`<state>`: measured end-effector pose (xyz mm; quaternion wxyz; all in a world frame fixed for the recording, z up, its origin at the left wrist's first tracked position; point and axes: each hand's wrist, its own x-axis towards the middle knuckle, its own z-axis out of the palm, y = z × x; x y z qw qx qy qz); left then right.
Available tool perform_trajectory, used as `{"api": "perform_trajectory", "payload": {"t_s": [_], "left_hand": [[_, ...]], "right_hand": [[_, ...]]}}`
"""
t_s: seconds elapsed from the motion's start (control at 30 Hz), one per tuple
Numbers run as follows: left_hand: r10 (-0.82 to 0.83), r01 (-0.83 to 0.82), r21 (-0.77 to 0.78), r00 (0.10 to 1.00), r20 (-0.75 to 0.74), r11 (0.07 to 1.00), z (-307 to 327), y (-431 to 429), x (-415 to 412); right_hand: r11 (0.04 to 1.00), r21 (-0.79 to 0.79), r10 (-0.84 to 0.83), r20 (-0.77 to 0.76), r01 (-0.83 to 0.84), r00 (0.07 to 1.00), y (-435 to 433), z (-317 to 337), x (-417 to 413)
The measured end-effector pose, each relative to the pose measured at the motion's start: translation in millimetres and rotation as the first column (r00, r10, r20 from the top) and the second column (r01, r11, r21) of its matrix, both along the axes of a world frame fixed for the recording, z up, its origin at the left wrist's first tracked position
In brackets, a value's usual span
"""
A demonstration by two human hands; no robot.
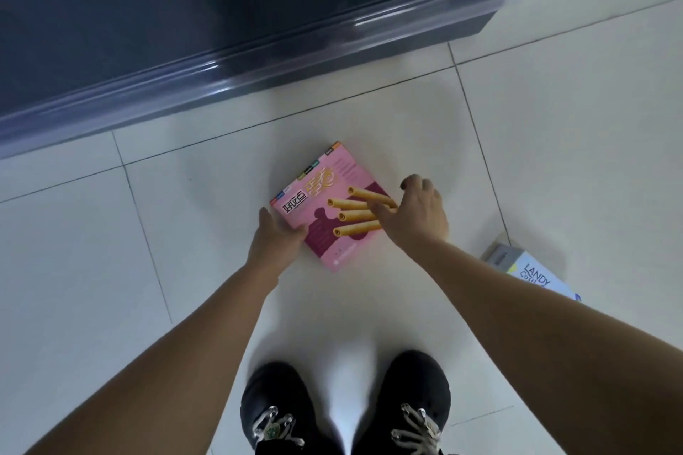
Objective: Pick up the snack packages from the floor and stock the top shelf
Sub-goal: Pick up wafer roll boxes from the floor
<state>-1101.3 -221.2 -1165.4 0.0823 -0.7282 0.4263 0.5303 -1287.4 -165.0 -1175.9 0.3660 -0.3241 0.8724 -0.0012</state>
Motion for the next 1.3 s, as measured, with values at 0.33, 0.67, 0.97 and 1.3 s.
{"api": "perform_trajectory", "payload": {"t_s": [0.33,0.67,0.97,1.3], "left_hand": [[0.214,-0.190,0.135,0.958,-0.192,0.973,20,3,-3],[0.186,-0.199,-0.045,0.961,-0.203,0.979,188,6,26],[0.222,-0.280,-0.170,0.929,-0.297,0.945,376,2,67],[0.355,-0.453,-0.386,0.885,-0.300,0.804,531,26,127]], "right_hand": [[1.000,-0.007,0.030,0.204,-0.029,0.979,-7,14,17],[0.972,-0.227,-0.027,0.174,0.067,0.984,-1,191,42],[0.921,-0.384,0.001,0.190,0.073,0.982,-19,383,84],[0.838,-0.535,0.213,0.146,-0.104,0.966,-30,532,145]]}}
